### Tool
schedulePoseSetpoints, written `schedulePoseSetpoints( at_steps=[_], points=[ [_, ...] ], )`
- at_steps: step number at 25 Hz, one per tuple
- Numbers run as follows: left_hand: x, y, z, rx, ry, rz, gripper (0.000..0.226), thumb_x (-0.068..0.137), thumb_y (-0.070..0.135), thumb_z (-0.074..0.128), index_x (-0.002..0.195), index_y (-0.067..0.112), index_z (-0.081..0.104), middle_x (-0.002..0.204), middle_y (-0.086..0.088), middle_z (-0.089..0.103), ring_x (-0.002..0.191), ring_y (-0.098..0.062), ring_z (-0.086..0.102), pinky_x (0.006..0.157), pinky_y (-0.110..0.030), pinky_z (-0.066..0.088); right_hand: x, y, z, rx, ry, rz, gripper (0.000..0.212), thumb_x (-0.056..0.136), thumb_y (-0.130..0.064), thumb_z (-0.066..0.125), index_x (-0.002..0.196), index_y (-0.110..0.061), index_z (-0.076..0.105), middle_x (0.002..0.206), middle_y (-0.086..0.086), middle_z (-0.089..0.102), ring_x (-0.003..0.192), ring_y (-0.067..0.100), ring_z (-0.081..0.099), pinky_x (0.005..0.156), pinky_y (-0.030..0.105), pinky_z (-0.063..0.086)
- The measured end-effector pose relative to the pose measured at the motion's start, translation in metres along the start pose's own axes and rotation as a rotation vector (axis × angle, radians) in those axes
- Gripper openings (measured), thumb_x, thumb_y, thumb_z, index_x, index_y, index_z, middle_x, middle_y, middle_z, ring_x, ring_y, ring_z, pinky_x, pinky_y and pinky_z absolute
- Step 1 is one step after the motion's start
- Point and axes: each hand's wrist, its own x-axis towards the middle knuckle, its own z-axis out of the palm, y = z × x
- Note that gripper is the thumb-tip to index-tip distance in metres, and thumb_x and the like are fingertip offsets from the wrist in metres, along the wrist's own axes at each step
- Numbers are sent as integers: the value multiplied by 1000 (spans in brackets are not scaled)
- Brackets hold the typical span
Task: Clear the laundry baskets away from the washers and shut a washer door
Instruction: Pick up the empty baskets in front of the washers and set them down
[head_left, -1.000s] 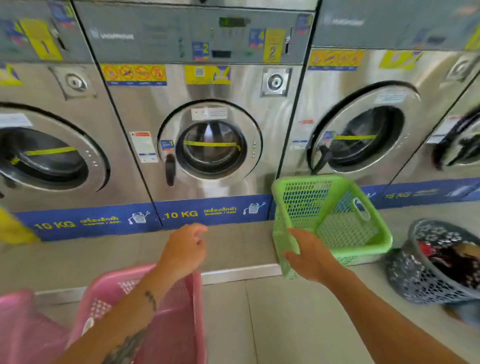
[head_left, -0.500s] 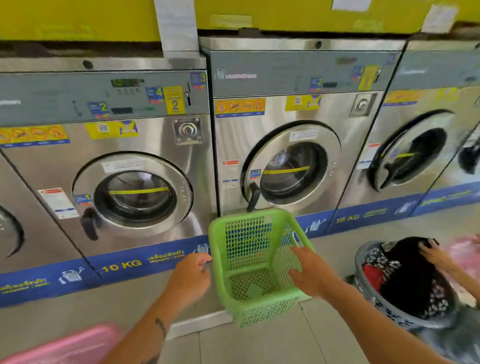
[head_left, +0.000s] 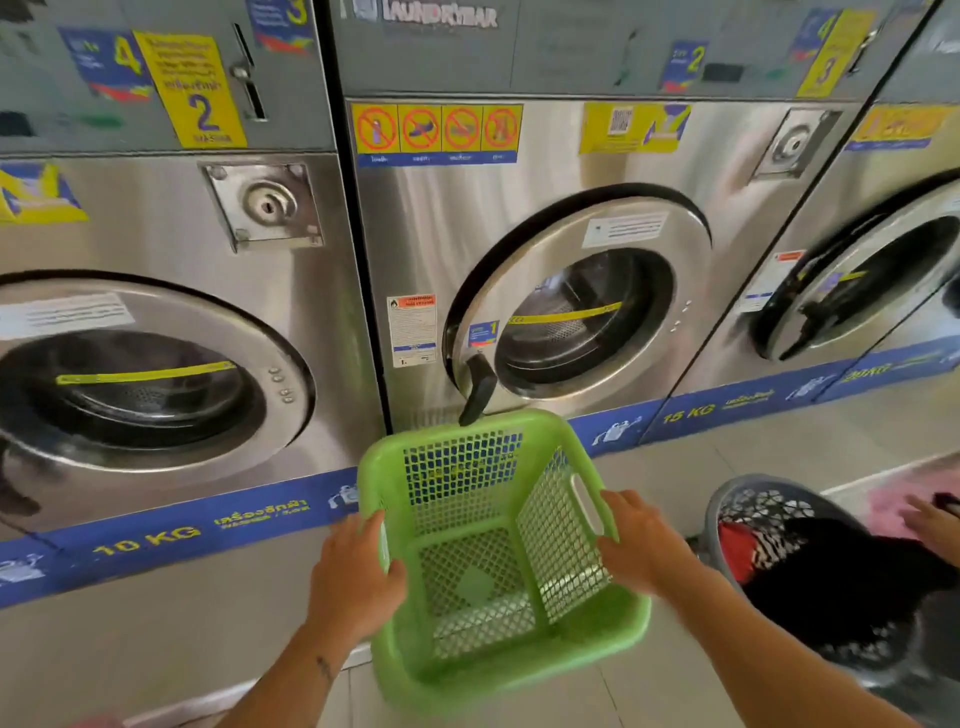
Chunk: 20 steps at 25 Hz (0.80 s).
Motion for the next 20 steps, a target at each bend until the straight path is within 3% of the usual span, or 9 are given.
schedulePoseSetpoints(
  at_steps=[4,9,12,16,20],
  points=[
    [42,2,29,110,3,-2,76,80,39,51,149,24,24,159,-9,14,144,-30,19,113,-44,31,50,9,11,-29,4,3,67,82,-16,55,145,-10,34,136,14,45,120,35,48,106,39,35],
    [72,-11,91,222,-31,-63,92,74,29,59,152,15,13,161,-16,-3,148,-34,8,113,-49,27,112,29,45,-51,37,-7,72,81,-11,58,146,-10,27,143,17,33,120,41,43,105,48,36],
    [69,-19,126,273,38,-84,96,63,14,63,149,3,21,159,-22,4,146,-40,10,110,-55,28,137,46,68,-34,41,-38,80,80,-4,58,149,-10,19,150,19,25,121,45,42,102,50,37],
    [74,-31,150,311,252,-81,83,65,0,53,145,-4,27,155,-28,15,143,-42,18,115,-48,28,151,70,106,-36,102,-76,95,76,3,54,154,-18,4,160,10,11,118,48,49,91,51,46],
    [76,-35,158,302,353,-79,86,63,-6,57,144,-7,27,154,-29,18,142,-44,20,118,-45,23,153,78,112,-53,161,-99,100,71,3,55,154,-20,6,160,5,12,109,46,57,81,50,50]
  ],
)
